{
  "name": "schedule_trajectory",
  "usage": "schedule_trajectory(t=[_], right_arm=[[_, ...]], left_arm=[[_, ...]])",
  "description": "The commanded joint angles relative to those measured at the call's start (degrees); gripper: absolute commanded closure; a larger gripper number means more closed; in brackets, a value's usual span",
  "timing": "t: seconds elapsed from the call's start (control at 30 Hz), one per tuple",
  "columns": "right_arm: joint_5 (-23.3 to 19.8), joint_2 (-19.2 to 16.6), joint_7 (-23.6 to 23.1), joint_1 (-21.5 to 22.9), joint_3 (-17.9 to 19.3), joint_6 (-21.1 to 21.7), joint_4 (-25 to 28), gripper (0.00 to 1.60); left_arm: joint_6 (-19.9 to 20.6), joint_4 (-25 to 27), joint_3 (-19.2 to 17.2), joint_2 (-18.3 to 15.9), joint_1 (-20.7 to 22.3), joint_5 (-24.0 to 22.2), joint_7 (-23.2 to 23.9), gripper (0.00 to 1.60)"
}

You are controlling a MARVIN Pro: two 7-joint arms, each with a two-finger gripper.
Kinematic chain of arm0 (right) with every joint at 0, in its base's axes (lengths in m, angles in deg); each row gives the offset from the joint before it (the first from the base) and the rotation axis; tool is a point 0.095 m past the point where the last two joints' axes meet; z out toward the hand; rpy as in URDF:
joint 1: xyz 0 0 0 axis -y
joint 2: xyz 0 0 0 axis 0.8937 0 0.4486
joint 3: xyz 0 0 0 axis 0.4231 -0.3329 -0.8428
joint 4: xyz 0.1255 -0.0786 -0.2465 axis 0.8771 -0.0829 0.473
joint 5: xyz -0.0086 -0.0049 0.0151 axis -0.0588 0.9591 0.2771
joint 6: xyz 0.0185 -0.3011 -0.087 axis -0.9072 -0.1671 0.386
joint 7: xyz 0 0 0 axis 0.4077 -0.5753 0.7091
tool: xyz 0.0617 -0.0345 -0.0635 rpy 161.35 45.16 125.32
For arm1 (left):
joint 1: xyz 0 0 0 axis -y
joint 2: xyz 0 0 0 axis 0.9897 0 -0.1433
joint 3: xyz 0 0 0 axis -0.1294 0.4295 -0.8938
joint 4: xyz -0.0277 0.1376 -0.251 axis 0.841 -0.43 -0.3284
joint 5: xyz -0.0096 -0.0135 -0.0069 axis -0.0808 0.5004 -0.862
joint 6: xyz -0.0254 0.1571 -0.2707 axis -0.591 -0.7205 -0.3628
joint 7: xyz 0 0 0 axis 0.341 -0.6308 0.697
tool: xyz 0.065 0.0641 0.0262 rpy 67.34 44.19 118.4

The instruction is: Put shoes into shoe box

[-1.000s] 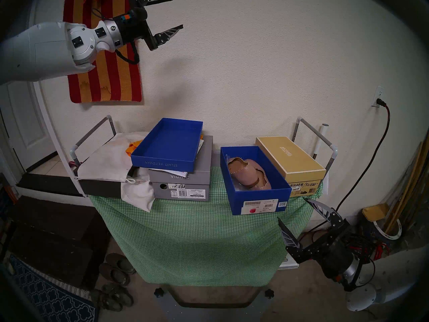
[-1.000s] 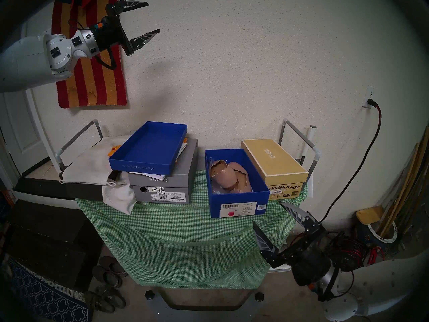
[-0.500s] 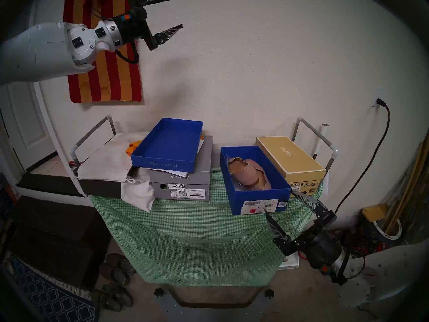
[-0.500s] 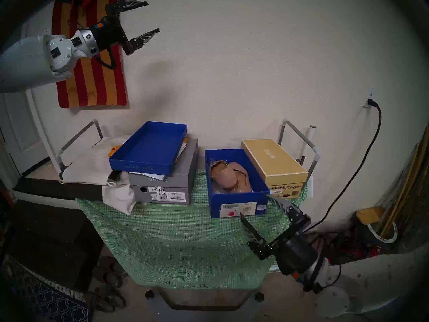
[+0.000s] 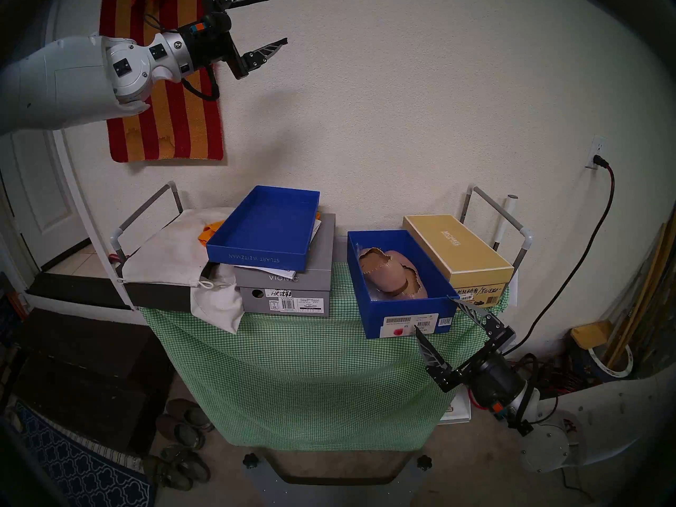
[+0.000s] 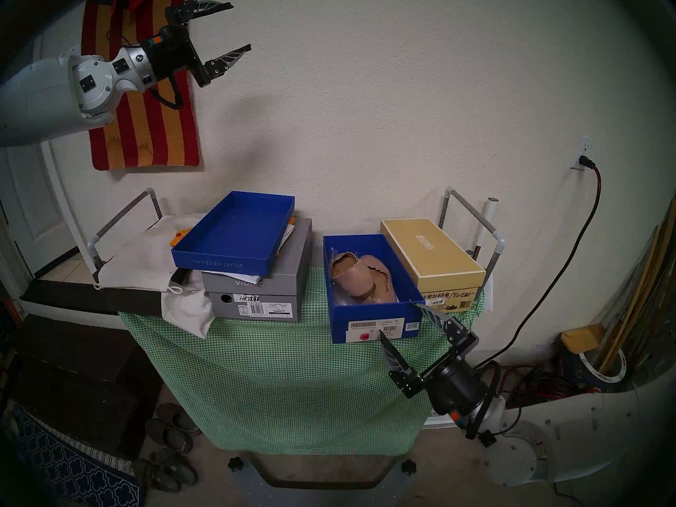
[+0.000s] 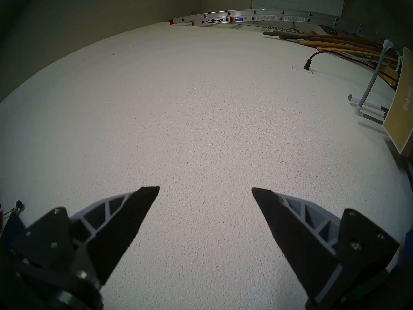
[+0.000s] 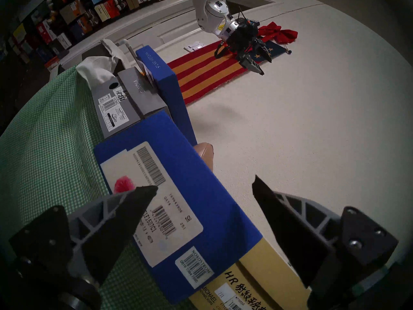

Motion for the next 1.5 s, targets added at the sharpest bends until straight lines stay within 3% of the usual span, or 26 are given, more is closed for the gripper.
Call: schedule_trajectory(t=[0.0,0.33,0.77,1.03,1.17,1.47], right_arm=[[-3.2,6.2,-1.5,0.5,1.6,-0.2,-3.4,0.0],[-5.8,11.1,-2.4,-1.2,2.0,-1.2,-8.7,0.0],[-7.4,12.6,-4.1,-0.8,3.5,-1.9,-10.6,0.0],[-2.8,4.5,-5.5,4.7,5.2,-3.5,-1.8,0.0],[-2.2,2.3,-4.1,7.6,7.0,-4.1,1.2,0.0],[-1.6,-2.9,3.6,12.8,13.8,-2.7,5.3,0.0]], left_arm=[[-0.2,-0.1,-0.2,0.2,0.0,0.0,0.0,0.0],[-0.2,-0.2,-0.2,0.2,0.0,0.0,0.0,0.0],[-0.2,-0.2,-0.3,0.2,-0.1,0.0,0.1,0.0],[-0.1,-0.1,-0.3,0.1,0.0,0.0,0.0,0.0],[-0.1,-0.1,-0.3,0.1,0.0,0.0,0.0,0.0],[-0.1,-0.1,-0.3,0.1,0.0,0.0,0.0,0.0]])
